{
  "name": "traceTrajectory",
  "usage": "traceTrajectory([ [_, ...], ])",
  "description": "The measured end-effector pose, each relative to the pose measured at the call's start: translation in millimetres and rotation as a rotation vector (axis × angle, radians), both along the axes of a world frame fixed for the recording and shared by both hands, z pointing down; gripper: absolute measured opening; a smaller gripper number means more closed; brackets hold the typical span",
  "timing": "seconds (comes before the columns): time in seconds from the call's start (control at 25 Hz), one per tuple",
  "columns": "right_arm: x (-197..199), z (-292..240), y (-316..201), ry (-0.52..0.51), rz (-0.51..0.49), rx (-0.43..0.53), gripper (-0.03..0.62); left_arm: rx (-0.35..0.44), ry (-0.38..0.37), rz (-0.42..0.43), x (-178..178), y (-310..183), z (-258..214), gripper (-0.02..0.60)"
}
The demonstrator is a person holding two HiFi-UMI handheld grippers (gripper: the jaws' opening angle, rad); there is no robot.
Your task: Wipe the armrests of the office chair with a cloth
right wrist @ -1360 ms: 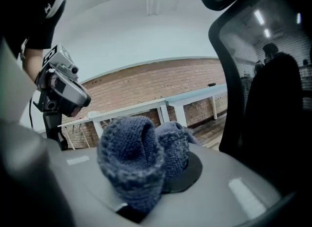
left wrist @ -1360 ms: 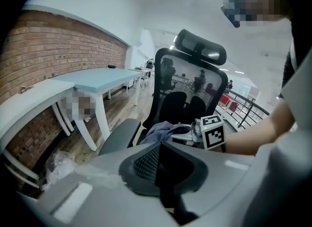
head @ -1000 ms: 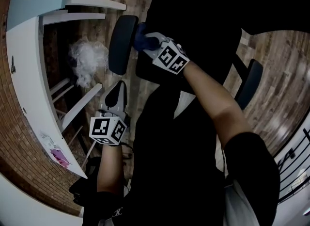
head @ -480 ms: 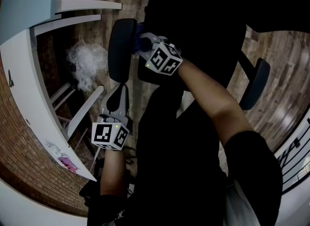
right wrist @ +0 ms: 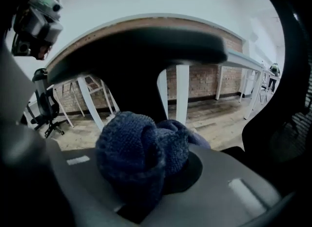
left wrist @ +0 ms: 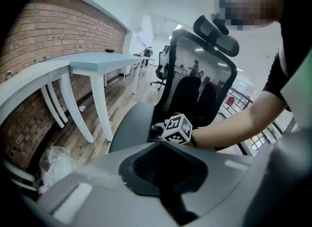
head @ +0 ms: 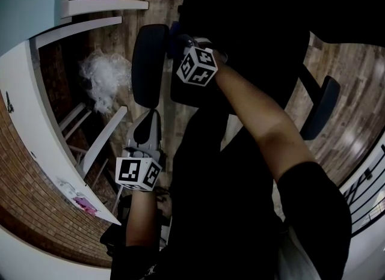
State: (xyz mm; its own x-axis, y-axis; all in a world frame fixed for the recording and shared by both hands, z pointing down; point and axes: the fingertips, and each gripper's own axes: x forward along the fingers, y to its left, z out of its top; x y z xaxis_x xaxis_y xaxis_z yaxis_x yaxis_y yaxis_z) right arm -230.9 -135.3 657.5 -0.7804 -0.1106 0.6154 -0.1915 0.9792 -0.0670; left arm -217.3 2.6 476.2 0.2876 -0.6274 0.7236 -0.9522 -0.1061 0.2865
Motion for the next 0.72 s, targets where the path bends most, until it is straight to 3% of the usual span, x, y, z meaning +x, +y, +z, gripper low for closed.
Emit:
traceTrajectory([
  [0.16,2,40,-8,0.105,0.039,-0.046,0.046,-0.004,-0.012,0.0,-3,2,1,0.006],
  [0.44,2,34,-9,0.091,0.066,-0.111,0.046,-0.012,-0.003,-0.022,-7,12,2,0.006],
  [0.56,1,7,0,0.024,0.077,-0.127,0.046,0.009,-0.002,-0.024,-2,12,-6,0.006],
  [0.72,-1,-51,26,-0.144,0.028,-0.136,0.046,0.027,-0.002,-0.059,9,17,-19,0.006],
])
